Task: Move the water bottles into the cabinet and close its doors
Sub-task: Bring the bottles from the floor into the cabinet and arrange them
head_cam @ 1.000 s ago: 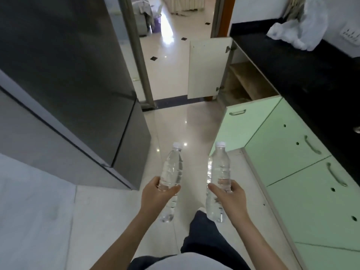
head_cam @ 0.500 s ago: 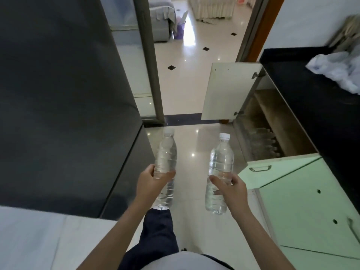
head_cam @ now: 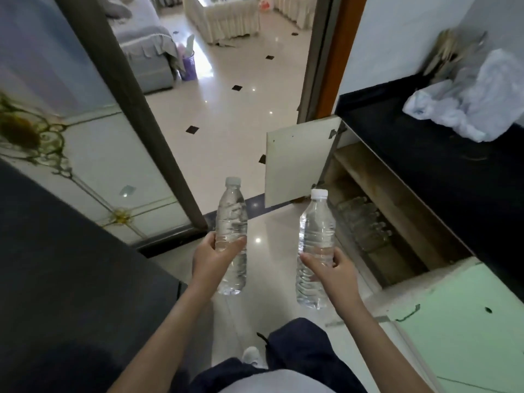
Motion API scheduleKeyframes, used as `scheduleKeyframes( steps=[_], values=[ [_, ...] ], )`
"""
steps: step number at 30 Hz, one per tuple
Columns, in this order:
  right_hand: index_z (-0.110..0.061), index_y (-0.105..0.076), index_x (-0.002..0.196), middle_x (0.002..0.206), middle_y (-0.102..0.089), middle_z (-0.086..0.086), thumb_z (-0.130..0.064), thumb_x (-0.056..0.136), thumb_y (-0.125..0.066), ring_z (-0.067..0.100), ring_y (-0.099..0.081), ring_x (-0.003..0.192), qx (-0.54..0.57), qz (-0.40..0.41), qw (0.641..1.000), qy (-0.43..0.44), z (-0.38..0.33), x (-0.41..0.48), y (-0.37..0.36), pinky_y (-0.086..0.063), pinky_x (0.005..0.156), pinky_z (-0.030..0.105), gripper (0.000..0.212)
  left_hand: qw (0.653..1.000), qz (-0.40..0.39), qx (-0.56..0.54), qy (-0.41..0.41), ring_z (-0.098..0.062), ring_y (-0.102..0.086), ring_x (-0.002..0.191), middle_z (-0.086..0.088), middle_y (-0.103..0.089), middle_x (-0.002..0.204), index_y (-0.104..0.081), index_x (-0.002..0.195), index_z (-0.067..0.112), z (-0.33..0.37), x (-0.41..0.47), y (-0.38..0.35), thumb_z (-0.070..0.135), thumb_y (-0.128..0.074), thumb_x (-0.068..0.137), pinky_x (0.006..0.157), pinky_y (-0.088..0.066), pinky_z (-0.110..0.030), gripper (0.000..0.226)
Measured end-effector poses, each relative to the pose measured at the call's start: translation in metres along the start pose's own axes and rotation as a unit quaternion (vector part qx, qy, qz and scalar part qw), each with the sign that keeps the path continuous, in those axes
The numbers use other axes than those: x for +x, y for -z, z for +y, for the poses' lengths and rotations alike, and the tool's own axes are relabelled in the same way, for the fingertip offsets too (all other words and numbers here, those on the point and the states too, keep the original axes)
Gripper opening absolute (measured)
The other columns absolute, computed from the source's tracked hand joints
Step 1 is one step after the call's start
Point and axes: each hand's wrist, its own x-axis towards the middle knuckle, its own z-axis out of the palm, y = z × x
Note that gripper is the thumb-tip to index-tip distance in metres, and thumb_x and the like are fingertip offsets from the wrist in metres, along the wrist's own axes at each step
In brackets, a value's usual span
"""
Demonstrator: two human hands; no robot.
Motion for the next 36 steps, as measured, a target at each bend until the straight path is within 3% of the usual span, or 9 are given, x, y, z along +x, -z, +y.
scheduleKeyframes(
  steps=[7, 12, 17, 20, 26, 28, 31, 36],
  values=[
    [-0.010, -0.070, 0.101, 0.084, -0.074, -0.001, -0.019, 0.076, -0.083, 0.001, -0.069, 0.066, -0.009, 0.064, 0.997, -0.048, 0.000, 0.116, -0.006, -0.053, 0.057, 0.015, 0.029, 0.997, -0.048, 0.060, 0.029, -0.013, -0.073, 0.078, 0.004, -0.075, 0.083, -0.069, 0.096, 0.025, 0.018, 0.107, -0.050, 0.036, -0.085, 0.073, 0.073, -0.058, -0.034, 0.030],
    [-0.014, -0.068, 0.096, 0.081, -0.071, -0.002, -0.021, 0.077, -0.082, -0.004, -0.066, 0.060, -0.018, 0.092, 0.995, -0.044, -0.043, 0.203, 0.004, -0.044, 0.048, 0.006, 0.025, 0.994, -0.070, 0.077, 0.028, -0.013, -0.073, 0.075, 0.005, -0.076, 0.080, -0.070, 0.090, 0.024, 0.070, 0.187, -0.093, 0.034, -0.087, 0.070, 0.079, -0.059, -0.042, 0.029],
    [-0.017, -0.065, 0.094, 0.083, -0.072, -0.001, -0.031, 0.073, -0.085, 0.007, -0.070, 0.071, 0.000, 0.163, 0.985, -0.048, -0.085, 0.273, 0.026, -0.049, 0.058, 0.017, 0.032, 0.987, -0.133, 0.092, -0.025, -0.005, -0.070, 0.071, 0.006, -0.074, 0.080, -0.067, 0.089, 0.025, 0.138, 0.260, -0.151, 0.027, -0.085, 0.075, 0.070, -0.054, -0.028, 0.023],
    [-0.018, -0.066, 0.093, 0.081, -0.074, -0.001, -0.029, 0.073, -0.085, 0.005, -0.070, 0.067, 0.024, 0.225, 0.973, -0.047, -0.090, 0.292, 0.039, -0.050, 0.057, 0.013, 0.030, 0.976, -0.187, 0.112, -0.022, -0.008, -0.071, 0.074, 0.006, -0.075, 0.079, -0.069, 0.090, 0.024, 0.154, 0.298, -0.188, 0.027, -0.084, 0.075, 0.068, -0.053, -0.027, 0.022],
    [-0.017, -0.062, 0.089, 0.076, -0.071, 0.000, -0.021, 0.074, -0.085, 0.000, -0.066, 0.060, 0.052, 0.354, 0.925, -0.128, -0.046, 0.306, 0.038, -0.043, 0.049, 0.006, 0.028, 0.915, -0.341, 0.216, -0.018, 0.003, -0.069, 0.070, 0.015, -0.073, 0.072, -0.069, 0.089, 0.028, 0.137, 0.357, -0.253, 0.029, -0.083, 0.077, 0.053, -0.043, -0.005, 0.018],
    [-0.019, -0.064, 0.087, 0.073, -0.071, -0.003, -0.021, 0.072, -0.085, 0.002, -0.067, 0.060, 0.062, 0.396, 0.901, -0.168, -0.031, 0.311, 0.033, -0.044, 0.048, 0.007, 0.026, 0.881, -0.394, 0.263, -0.016, 0.005, -0.068, 0.068, 0.018, -0.072, 0.070, -0.067, 0.089, 0.029, 0.129, 0.375, -0.272, 0.034, -0.081, 0.078, 0.053, -0.046, -0.008, 0.019],
    [-0.018, -0.068, 0.086, 0.071, -0.073, -0.005, -0.022, 0.070, -0.085, 0.006, -0.069, 0.062, 0.076, 0.446, 0.868, -0.207, -0.011, 0.323, 0.029, -0.047, 0.052, 0.011, 0.024, 0.835, -0.451, 0.315, -0.022, 0.003, -0.067, 0.062, 0.022, -0.071, 0.072, -0.064, 0.088, 0.031, 0.122, 0.396, -0.302, 0.042, -0.079, 0.078, 0.056, -0.053, -0.024, 0.021],
    [-0.020, -0.067, 0.088, 0.073, -0.073, -0.005, -0.027, 0.069, -0.086, 0.009, -0.070, 0.064, 0.091, 0.478, 0.840, -0.240, 0.021, 0.350, 0.032, -0.055, 0.063, 0.027, 0.028, 0.784, -0.491, 0.376, -0.063, -0.004, -0.067, 0.068, 0.009, -0.071, 0.076, -0.060, 0.090, 0.032, 0.104, 0.423, -0.359, 0.046, -0.077, 0.076, 0.060, -0.049, -0.023, 0.026]
  ],
)
